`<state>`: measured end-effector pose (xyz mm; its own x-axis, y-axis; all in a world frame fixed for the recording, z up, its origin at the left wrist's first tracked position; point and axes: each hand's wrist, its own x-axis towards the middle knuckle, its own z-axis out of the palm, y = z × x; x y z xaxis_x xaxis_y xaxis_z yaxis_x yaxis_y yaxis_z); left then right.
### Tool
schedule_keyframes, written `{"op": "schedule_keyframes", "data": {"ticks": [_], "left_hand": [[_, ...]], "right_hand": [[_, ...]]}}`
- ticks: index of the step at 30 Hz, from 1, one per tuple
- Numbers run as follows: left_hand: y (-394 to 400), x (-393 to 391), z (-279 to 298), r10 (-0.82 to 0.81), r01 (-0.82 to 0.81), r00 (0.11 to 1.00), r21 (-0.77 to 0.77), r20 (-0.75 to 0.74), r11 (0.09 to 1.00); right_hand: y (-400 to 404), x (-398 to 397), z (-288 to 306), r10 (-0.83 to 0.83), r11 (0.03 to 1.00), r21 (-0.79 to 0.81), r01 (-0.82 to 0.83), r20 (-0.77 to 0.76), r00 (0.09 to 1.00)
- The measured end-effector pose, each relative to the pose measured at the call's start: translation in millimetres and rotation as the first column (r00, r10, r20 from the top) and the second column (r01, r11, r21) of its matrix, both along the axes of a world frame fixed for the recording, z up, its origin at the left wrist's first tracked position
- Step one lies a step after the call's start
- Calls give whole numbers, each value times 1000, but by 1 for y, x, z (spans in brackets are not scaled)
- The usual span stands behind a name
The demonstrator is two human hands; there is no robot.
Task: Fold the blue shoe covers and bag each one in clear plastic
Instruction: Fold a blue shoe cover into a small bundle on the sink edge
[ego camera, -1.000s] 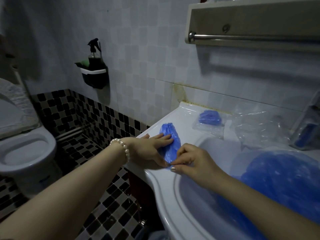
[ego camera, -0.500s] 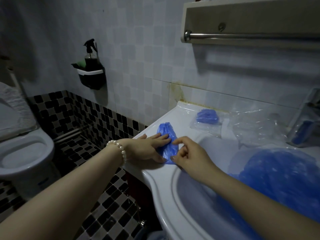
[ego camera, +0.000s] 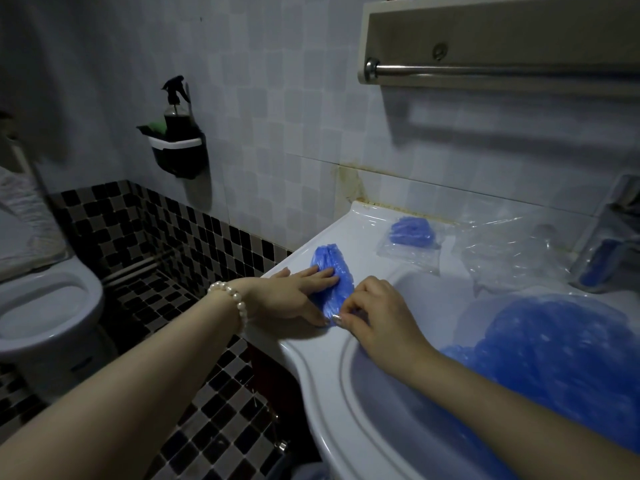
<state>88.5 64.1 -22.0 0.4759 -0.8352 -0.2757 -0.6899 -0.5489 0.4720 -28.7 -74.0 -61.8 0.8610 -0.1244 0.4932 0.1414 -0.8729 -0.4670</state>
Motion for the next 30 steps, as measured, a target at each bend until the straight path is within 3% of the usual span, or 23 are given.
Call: {"op": "schedule_keyframes", "data": {"ticks": [2, 4, 5, 10, 20, 22, 25, 27, 30], "left_hand": [[1, 2, -1, 51, -64, 986, -80, -160, 995], [3, 1, 1, 78, -171, 906, -192, -415, 966], [5, 0, 2, 54, -171, 891, -224, -450, 960], [10, 2, 0, -71, -77, 908, -332, -412, 940], [8, 0, -1, -35, 4, 991, -226, -132, 974], [7, -2, 0, -19, -5, 994, -209, -112, 978], [6, -2, 2, -12, -8, 994, -188, -106, 982], [6, -2, 3, -15, -4, 994, -170, -110, 985], [4, 1, 0, 5, -16, 997, -149, -78, 989]], "right_hand": [[2, 2, 7, -43, 999, -26, 39, -159, 986], [4, 4, 16, -103, 995, -45, 93, -329, 939], [6, 6, 18, -136, 991, -65, 120, -361, 923], [11, 9, 20, -189, 982, -98, 163, -397, 898], [9, 9, 22, -175, 984, -34, 176, -393, 903], [3, 10, 21, -105, 986, 85, 147, -375, 921], [-10, 3, 20, 159, 898, 438, -40, -237, 959], [-19, -4, 17, 232, 890, 434, -139, -169, 958], [-20, -4, 12, 191, 931, 340, -132, -145, 971]]}}
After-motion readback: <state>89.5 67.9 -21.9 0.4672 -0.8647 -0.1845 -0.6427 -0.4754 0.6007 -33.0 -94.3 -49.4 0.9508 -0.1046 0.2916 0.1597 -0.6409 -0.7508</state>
